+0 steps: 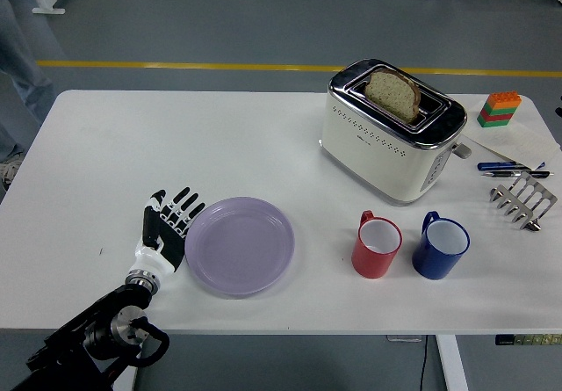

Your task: Push plate across desktop,pick up the break from the machine,place the break in the plate

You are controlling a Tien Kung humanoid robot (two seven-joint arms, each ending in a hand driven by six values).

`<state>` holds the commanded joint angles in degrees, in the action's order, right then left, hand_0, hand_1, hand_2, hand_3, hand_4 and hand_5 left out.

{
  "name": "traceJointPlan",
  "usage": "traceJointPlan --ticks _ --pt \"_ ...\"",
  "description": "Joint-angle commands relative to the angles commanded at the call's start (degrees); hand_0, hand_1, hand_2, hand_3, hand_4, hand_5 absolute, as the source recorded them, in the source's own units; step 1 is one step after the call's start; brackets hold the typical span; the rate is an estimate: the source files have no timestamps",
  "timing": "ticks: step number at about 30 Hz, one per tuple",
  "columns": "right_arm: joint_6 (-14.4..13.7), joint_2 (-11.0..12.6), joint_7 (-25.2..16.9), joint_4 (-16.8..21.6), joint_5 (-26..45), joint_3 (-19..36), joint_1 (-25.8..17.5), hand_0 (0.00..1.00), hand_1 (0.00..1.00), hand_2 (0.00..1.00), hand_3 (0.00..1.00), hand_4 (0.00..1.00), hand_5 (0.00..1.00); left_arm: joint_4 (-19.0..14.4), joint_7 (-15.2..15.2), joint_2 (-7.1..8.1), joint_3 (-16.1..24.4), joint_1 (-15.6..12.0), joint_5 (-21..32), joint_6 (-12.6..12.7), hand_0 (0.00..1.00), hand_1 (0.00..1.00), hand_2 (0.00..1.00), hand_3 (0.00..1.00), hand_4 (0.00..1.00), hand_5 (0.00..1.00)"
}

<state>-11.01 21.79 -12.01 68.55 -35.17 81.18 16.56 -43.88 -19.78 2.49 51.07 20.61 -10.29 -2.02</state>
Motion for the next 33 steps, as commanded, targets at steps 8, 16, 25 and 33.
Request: traceJointPlan --ticks 8,16,25,33 --pt "0.0 0.0 0.0 0.0 0.1 -0.5 -0.1 0.730 0.694 0.692 0.642 0.503 0.232 1.0 0.0 -0.43 -2.6 1.7 2.7 -0.4 0.794 0.793 0.816 0.758 0.578 0.998" --pt "0.0 -0.1 0.0 0.0 0.1 -0.8 -0.1 0.730 0.694 0.691 0.642 0.503 0.232 1.1 0.0 -1.12 -4.2 2.8 4.5 -0.9 0.793 0.792 0.816 0.758 0.578 0.998" --pt "0.0 -0.2 0.0 0.0 0.1 -0.7 0.1 0.730 0.694 0.691 0.641 0.503 0.232 2.1 0.1 -2.14 -5.5 4.4 5.6 -1.3 0.791 0.791 0.813 0.758 0.579 0.998" --pt "0.0 -0.2 0.0 0.0 0.1 -0.5 0.3 0.731 0.694 0.691 0.641 0.502 0.232 3.3 0.4 -2.49 -6.9 5.2 7.2 -1.8 0.791 0.791 0.813 0.758 0.578 0.998"
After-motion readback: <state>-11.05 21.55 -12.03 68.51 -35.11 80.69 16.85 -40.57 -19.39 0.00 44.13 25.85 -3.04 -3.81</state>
